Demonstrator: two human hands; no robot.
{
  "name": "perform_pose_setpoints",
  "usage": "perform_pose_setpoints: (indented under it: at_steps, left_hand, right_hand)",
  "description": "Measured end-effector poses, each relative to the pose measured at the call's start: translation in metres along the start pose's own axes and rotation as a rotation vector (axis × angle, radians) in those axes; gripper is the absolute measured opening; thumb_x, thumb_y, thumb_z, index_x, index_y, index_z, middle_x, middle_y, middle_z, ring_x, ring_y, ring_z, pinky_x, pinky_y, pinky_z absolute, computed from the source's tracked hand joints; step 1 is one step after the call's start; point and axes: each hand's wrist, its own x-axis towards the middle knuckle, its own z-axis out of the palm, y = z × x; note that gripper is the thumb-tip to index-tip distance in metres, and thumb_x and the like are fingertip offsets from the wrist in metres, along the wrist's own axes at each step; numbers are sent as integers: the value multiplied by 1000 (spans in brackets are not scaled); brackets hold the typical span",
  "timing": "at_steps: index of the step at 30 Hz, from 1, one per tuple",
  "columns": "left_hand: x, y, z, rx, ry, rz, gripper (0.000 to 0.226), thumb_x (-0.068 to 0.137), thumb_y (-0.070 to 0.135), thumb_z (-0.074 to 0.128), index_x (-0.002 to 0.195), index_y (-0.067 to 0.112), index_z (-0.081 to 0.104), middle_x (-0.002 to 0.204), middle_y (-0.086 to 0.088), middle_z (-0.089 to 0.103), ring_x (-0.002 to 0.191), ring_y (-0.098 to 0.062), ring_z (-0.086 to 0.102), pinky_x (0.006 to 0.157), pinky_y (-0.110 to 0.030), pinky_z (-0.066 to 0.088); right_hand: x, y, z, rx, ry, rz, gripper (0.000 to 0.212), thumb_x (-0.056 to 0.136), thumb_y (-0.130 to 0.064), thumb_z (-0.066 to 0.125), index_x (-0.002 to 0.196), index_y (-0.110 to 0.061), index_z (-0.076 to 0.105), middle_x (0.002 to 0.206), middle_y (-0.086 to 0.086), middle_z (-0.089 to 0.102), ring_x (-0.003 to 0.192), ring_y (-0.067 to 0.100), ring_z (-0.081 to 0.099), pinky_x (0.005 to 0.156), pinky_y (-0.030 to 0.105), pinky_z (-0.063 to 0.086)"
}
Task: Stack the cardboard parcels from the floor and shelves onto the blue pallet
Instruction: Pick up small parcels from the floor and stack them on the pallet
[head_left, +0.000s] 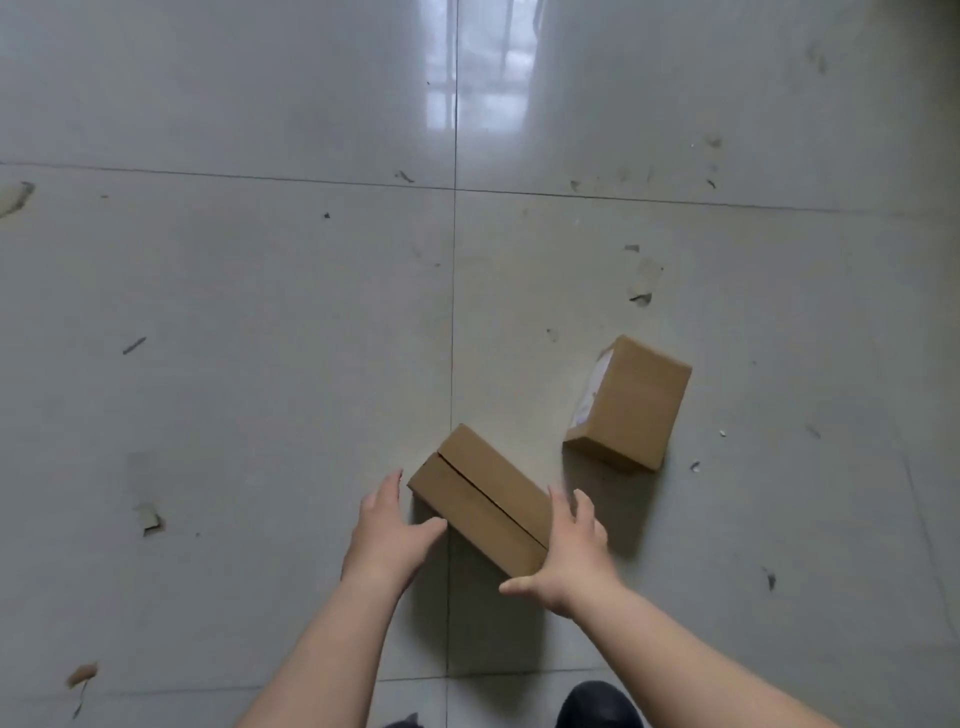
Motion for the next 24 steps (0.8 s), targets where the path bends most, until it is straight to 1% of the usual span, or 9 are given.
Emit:
perform_pose_setpoints:
  at_steps: [2, 4, 7, 9, 12, 15, 19, 22, 24]
  left_hand:
    - [30, -8, 25, 9, 1, 9, 82, 80, 25, 66, 147, 21, 18, 152, -6, 21, 135, -27, 34, 107, -41, 32]
    - [49, -12, 44, 21, -10, 24, 86, 79, 25, 67, 148, 22, 15, 153, -4, 20, 135, -28, 34, 109, -41, 32]
    - [60, -9, 57, -15, 13, 31, 87, 80, 20, 66, 148, 20, 13, 153, -4, 18, 135, -26, 33, 107, -38, 32]
    - [57, -5, 59, -25, 26, -6, 83, 81, 15, 65, 148, 15, 15, 150, -7, 20, 132, -27, 36, 104, -36, 33]
    - [38, 2, 59, -5, -6, -57, 73, 79, 9, 64, 143, 9, 28, 139, -14, 29, 114, -30, 47, 98, -35, 37]
    - [11, 16, 49, 3, 22, -46, 68, 77, 4, 62, 138, 9, 34, 136, -14, 31, 94, -20, 41, 91, -33, 36]
    - [-42, 65, 21, 47, 11, 56, 62, 76, 4, 61, 133, 13, 39, 127, -11, 35, 93, -16, 39, 86, -29, 35]
    - [-101, 135, -13, -3, 27, 155, 53, 74, 1, 63, 122, 16, 45, 111, -8, 33, 94, -17, 38, 95, -27, 33]
    - [-148, 178, -36, -19, -13, 203, 42, 73, 2, 64, 105, 21, 45, 105, -7, 35, 93, -17, 39, 94, -25, 33]
  right_hand:
    - [27, 13, 19, -36, 6, 7, 126, 61, -48, 82, 149, -25, -6, 157, 1, -10, 146, 27, -6, 116, 41, 19]
    - [45, 27, 33, -69, -2, 16, 131, 60, -47, 83, 148, -23, -12, 157, 1, -8, 145, 26, -6, 116, 38, 20]
    - [57, 41, 47, -2, 11, 13, 130, 59, -44, 85, 147, -25, -9, 154, 2, 0, 142, 25, 10, 113, 37, 27]
    - [52, 42, 50, 43, 2, -9, 126, 62, -38, 84, 146, -28, -9, 154, -1, -7, 141, 25, 15, 112, 38, 31]
    - [39, 45, 53, 163, -34, 15, 120, 65, -31, 82, 145, -31, -6, 151, -2, -6, 135, 24, 31, 111, 36, 34]
    - [15, 54, 44, 356, -53, 31, 107, 64, -27, 78, 146, -27, 9, 146, -6, 9, 124, 13, 43, 106, 25, 36]
    - [-38, 59, -15, 465, -10, 3, 96, 69, -30, 76, 145, -26, 18, 143, -5, 17, 124, 7, 39, 103, 17, 30]
    - [-90, 52, -103, 539, 42, 8, 89, 68, -33, 76, 141, -26, 26, 138, -3, 24, 116, 6, 38, 103, 19, 29]
    - [-140, 55, -180, 639, 56, 50, 78, 67, -38, 76, 131, -32, 33, 131, -1, 32, 107, 7, 39, 101, 22, 32]
